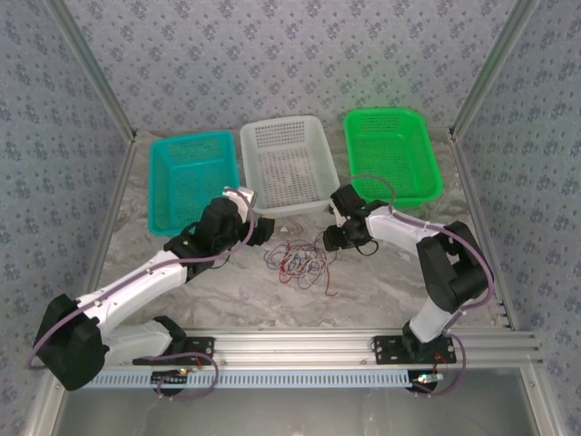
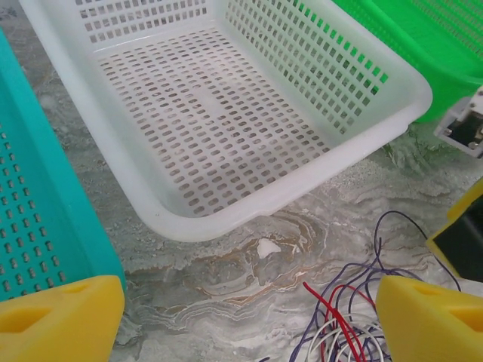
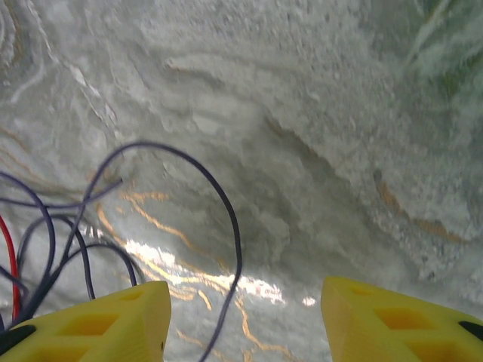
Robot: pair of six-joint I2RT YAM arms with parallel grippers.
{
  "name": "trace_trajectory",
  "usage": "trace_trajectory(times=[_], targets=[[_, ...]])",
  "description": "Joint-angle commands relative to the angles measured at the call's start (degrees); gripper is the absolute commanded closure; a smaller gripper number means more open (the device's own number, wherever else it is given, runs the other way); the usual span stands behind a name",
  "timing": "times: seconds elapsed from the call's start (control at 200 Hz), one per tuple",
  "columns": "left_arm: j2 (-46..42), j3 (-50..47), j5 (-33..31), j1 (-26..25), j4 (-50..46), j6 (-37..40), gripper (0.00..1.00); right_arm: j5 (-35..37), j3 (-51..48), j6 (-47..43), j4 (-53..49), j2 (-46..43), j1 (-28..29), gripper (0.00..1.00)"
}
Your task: Untangle the cables
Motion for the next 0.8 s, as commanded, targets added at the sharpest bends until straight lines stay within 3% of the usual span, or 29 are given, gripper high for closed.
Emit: trace_trajectory(times=[0.0, 0.19, 0.355, 0.45, 0.795], targets=[[-1.3, -0.8, -1.3, -0.1, 3.1, -0.3, 0.12, 3.1, 2.2, -0.3, 0.6, 2.3, 1.0, 0.43], [-1.5, -1.3, -1.9, -0.2, 3.9, -0.6, 0.12, 5.1, 2.6, 0.3, 0.2, 6.8, 1.6, 0.61], [-1.6, -1.4, -2.6, -0.1, 4.0, -0.2, 0.11, 6.5, 1.6, 1.1, 1.5, 6.8, 1.6, 0.89], [-1.3, -1.4, -2.9, -0.2, 4.0, -0.1, 0.11, 6.6, -0.2, 1.1, 3.1, 3.2, 1.7, 1.00], [2.2, 0.5, 1.0, -0.1, 7.8, 0.1, 0.11, 6.8, -3.4, -4.4, 2.4, -22.4, 1.7, 1.00]])
